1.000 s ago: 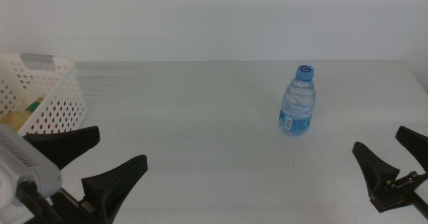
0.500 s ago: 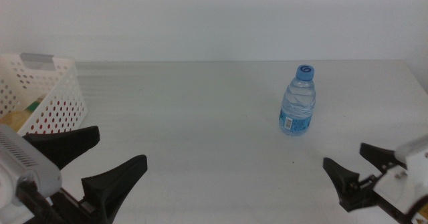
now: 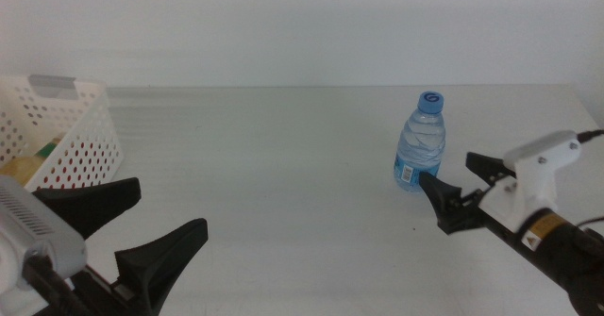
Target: Use arms to grab the bottles and put them into the dustbin to the left of the table.
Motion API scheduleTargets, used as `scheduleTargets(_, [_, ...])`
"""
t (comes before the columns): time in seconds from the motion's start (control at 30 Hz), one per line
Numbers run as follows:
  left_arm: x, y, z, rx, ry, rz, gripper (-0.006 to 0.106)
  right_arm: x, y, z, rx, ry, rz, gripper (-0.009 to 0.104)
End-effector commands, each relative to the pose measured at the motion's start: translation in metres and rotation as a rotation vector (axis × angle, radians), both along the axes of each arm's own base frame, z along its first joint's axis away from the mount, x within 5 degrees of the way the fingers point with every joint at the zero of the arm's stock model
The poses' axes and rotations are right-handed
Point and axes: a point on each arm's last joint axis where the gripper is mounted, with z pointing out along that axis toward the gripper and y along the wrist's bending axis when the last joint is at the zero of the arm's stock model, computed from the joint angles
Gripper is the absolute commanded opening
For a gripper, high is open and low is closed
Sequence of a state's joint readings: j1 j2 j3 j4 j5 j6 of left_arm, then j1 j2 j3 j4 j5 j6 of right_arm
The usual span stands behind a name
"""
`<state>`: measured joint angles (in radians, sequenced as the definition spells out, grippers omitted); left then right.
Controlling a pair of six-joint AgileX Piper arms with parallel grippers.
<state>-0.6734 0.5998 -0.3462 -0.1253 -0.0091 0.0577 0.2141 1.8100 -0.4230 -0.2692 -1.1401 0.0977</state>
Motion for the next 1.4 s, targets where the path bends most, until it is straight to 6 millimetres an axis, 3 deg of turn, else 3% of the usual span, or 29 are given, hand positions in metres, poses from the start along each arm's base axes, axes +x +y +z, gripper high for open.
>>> scheduleTargets(0.0, [0.001,0.0,0.017,-0.087,-0.07,0.01,0.09,0.013,0.006,0.029,0.104,-0.233,0.025,0.072])
scheduleTargets(0.2, [0.001,0.0,0.017,-0.087,-0.07,0.01,0.09,0.042,0.012,0.022,0.143,-0.231,0.023,0.072])
scheduleTargets(0.57, [0.001,0.0,0.017,-0.087,-0.07,0.01,0.09,0.072,0.019,0.004,0.183,-0.214,0.023,0.068])
scheduleTargets(0.67, [0.001,0.0,0.017,-0.087,-0.07,0.01,0.09,0.075,0.022,0.006,0.178,-0.228,0.054,0.051])
scheduleTargets(0.8, [0.001,0.0,0.017,-0.087,-0.07,0.01,0.09,0.073,0.028,0.006,0.168,-0.235,0.112,0.002])
scheduleTargets(0.87, [0.001,0.0,0.017,-0.087,-0.07,0.01,0.09,0.071,0.033,0.008,0.171,-0.24,0.141,0.0])
scheduleTargets(1.07, [0.001,0.0,0.017,-0.087,-0.07,0.01,0.09,0.072,0.062,0.03,0.189,-0.278,0.26,0.0])
scheduleTargets(1.37, [0.001,0.0,0.017,-0.087,-0.07,0.01,0.09,0.089,0.139,0.072,0.151,-0.269,0.448,0.0])
